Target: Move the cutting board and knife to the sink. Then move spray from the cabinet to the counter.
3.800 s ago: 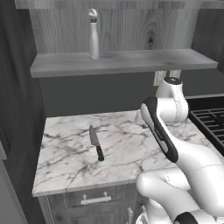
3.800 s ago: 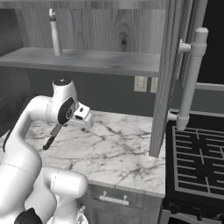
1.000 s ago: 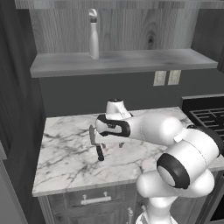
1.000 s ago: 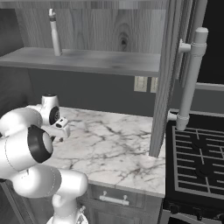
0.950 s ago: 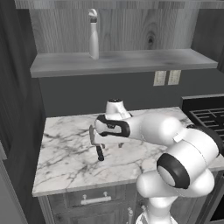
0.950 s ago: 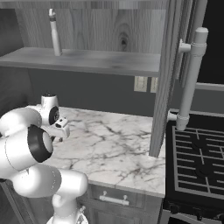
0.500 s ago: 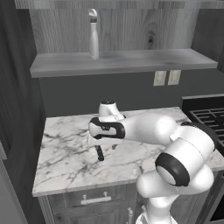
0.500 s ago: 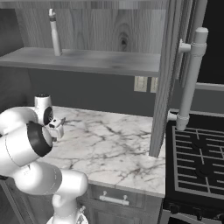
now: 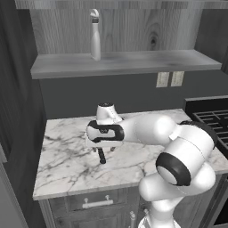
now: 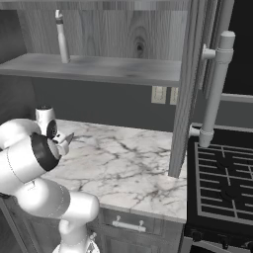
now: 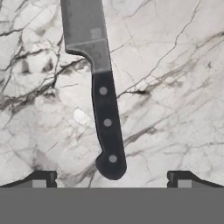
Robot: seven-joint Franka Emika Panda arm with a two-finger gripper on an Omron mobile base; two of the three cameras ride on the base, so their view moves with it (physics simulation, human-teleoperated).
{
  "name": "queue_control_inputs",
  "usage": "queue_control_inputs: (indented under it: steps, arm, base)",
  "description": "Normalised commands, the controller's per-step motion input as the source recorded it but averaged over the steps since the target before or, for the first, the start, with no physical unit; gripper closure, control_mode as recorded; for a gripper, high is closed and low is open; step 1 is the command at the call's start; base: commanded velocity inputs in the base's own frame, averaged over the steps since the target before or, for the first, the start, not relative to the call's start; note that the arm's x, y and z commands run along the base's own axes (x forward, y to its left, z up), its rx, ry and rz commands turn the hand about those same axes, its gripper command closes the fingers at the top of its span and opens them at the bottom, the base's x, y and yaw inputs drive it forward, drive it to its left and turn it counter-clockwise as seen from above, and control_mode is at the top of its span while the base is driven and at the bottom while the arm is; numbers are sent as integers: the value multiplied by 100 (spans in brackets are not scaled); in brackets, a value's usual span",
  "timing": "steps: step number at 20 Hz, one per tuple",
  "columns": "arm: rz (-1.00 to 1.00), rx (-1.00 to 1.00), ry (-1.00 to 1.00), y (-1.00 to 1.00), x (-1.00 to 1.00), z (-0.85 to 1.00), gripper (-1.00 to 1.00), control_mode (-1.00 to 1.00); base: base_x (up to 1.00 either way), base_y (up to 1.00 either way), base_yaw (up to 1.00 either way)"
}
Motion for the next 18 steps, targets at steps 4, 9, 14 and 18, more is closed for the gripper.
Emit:
queue_control_inputs:
  steps: [4,9,14,18]
  arm:
    - [-10,0,0,0,26,0,-100,-100]
    - [-8,0,0,0,16,0,-100,-100]
    - [-1,0,0,0,0,-2,-100,-100]
    - [0,0,0,1,0,-27,-100,-100]
  base:
    - [0,0,0]
    - [0,0,0]
    - [0,0,0]
    - [0,0,0]
